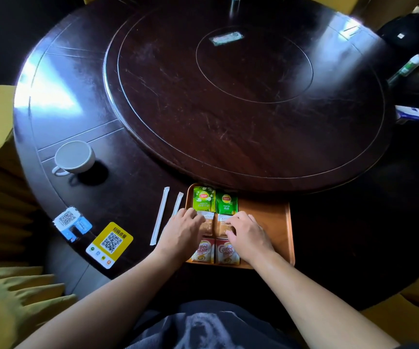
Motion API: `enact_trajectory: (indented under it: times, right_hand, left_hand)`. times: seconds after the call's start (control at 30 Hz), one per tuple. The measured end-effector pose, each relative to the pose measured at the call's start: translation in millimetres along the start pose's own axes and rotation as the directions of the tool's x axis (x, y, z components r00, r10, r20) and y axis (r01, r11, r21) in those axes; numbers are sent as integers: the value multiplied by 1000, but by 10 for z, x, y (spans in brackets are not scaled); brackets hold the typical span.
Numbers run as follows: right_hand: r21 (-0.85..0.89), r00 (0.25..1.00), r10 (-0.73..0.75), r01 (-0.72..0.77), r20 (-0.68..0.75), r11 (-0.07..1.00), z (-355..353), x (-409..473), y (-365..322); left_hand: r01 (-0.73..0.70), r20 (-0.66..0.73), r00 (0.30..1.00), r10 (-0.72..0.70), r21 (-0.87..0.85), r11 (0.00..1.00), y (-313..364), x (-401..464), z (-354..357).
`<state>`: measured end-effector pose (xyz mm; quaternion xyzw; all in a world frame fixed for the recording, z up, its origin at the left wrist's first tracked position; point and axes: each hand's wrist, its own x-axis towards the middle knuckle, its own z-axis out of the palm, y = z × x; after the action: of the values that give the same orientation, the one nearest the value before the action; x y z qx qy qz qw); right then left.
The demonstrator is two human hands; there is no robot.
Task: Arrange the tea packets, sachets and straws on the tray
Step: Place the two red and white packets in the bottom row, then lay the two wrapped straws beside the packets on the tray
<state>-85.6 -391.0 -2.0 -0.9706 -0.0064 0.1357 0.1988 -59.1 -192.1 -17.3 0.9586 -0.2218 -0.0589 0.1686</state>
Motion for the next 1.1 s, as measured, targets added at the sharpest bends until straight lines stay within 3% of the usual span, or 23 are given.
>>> enact_trajectory:
  times: [0.17,0.37,0.6,0.7,0.9,1.1]
  right_hand:
    - [39,1000,20,-21,12,999,-52,77,-206]
    - [52,993,-77,73,84,996,-18,243,-704]
    - [-163,942,-256,294,218,942,179,458,-1186]
    - [-340,905,-344,416,252,844,293,553,-1288]
    - [-536,827,-437,562,354,630,323,691,-1429]
    - [-604,783,-490,614,383,509,409,796,-1405]
  left_hand:
    - [268,-30,962,-273,-122,956,-273,-113,-231]
    - [494,28,869,-494,-107,863,-736,-249,-363]
    - [482,111,875,-471,-100,871,-893,-302,-332]
    - [446,107,893,-438,-74,892,-894,-293,-312]
    - [450,110,892,-439,-106,887,-898,-287,-254]
    - [497,118,868,-483,-165,852,-892,-274,-276]
